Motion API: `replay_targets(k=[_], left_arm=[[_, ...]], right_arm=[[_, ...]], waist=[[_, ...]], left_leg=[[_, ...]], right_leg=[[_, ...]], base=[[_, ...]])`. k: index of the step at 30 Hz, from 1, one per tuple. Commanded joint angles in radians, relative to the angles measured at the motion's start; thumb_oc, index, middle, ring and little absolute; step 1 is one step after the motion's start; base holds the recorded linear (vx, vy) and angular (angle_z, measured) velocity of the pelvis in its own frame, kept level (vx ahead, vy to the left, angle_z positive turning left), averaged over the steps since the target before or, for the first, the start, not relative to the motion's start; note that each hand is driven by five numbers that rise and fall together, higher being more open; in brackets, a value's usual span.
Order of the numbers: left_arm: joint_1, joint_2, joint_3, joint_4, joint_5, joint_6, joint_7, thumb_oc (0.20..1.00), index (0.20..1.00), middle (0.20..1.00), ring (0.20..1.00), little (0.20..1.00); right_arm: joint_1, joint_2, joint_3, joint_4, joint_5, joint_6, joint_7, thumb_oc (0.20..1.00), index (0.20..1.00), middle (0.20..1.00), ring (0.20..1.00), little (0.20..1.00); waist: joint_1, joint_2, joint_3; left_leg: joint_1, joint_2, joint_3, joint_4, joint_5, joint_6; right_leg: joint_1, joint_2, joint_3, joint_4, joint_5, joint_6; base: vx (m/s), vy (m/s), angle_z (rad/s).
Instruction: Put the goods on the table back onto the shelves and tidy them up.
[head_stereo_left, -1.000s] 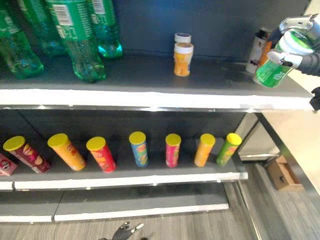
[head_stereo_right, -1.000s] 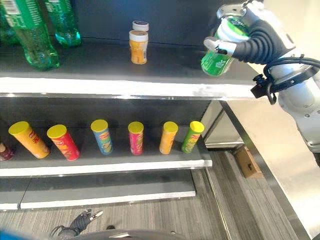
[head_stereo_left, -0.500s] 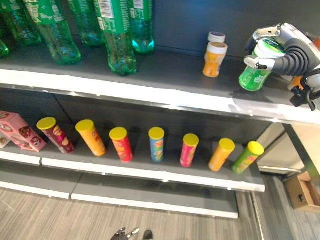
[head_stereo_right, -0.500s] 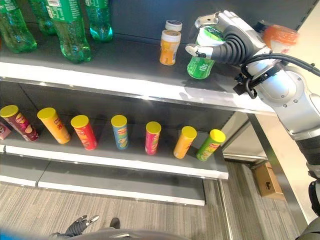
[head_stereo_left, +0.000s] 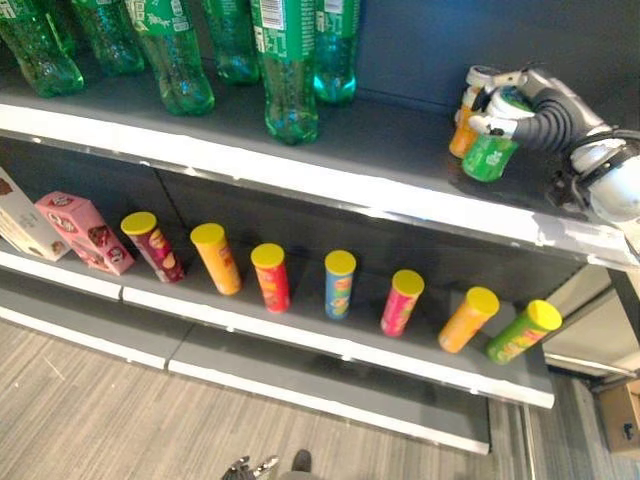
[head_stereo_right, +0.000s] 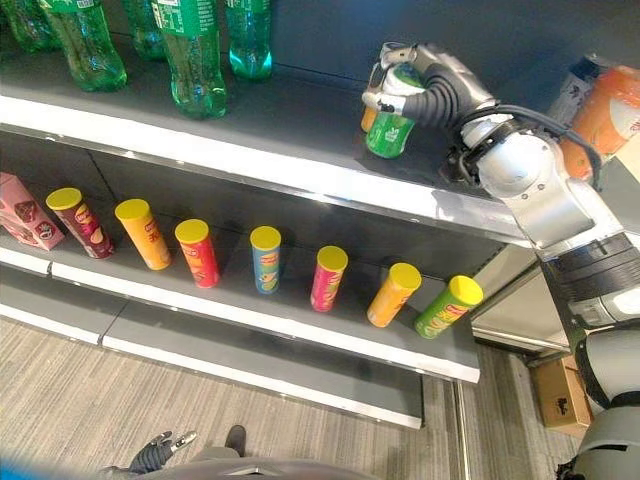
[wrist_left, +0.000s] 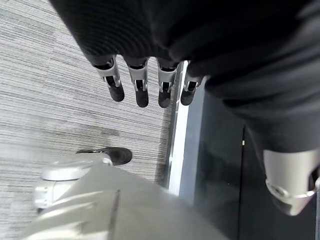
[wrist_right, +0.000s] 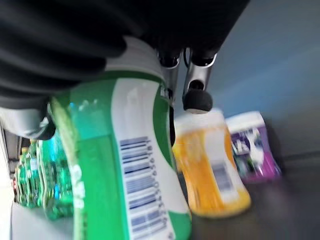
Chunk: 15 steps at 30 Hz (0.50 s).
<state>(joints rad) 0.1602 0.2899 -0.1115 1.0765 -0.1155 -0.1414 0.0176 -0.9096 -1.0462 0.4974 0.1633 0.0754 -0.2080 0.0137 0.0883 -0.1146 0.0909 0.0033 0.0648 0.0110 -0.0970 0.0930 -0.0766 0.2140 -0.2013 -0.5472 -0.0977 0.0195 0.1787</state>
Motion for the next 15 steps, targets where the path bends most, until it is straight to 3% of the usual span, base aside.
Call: replay_targets(k=[1,15], left_arm=[[-0.054,0.04,-0.031,0.03,-0.044,-0.01,0.008,1.0,1.0,1.0,1.0,1.0],[-0.063,0.047,-0.045,0.017,-0.023,-0.026,-0.003,1.0,1.0,1.0,1.0,1.0]], right_arm=[[-0.105,-0.013,0.055,0.009,-0.006,-0.007,-0.005,0.2,0.2,0.2,0.2,0.2],[-0.071,-0.037,0.07,-0.025,0.001,-0.012,0.042,0.2,0.2,0.2,0.2,0.2]], waist=[[0.017,-0.003,-0.013],[-0.008,-0.012,-0.006]], left_leg=[[0.063,0.106,0.082,0.018,-0.095,-0.076],[0.065,0.102,0.107,0.021,-0.087,-0.067]], right_leg=[[-0.033,-0.003,0.021,0.048,-0.066,-0.032],[-0.05,-0.013,0.032,0.054,-0.052,-0.036]], base=[[0.0,0.0,0.0],[-0.01,0.011,0.0]])
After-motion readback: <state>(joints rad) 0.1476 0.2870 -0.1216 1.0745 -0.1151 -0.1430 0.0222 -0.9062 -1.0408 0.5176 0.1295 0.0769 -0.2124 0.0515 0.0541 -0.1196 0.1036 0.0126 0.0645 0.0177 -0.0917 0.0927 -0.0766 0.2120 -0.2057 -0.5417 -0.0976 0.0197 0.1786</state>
